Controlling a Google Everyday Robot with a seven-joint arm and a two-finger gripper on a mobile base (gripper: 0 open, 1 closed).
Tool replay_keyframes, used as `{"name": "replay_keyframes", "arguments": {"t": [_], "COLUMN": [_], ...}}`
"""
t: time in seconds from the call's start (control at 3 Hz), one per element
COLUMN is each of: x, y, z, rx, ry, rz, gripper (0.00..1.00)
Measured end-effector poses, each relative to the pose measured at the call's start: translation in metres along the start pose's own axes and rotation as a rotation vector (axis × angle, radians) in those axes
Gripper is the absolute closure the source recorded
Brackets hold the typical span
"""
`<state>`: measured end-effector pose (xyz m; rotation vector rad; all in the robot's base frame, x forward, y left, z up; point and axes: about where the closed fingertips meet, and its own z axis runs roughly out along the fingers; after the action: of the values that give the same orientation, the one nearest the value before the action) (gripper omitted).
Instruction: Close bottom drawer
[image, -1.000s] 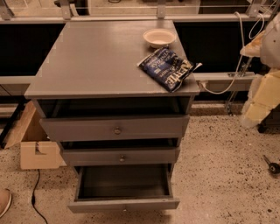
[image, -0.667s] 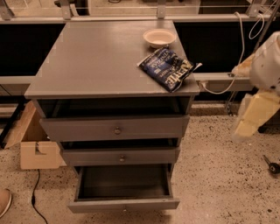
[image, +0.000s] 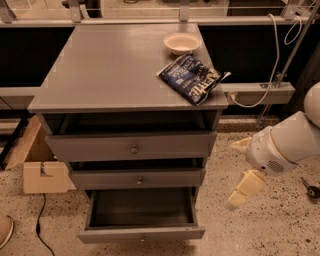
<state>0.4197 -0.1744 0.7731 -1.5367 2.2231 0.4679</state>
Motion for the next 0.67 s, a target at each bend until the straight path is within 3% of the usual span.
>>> {"name": "replay_keyframes", "arguments": {"t": [0.67], "x": [0.011], "y": [0.003], "z": [0.014], "rx": [0.007], "ry": [0.011], "rz": [0.030], "gripper": [0.00]}}
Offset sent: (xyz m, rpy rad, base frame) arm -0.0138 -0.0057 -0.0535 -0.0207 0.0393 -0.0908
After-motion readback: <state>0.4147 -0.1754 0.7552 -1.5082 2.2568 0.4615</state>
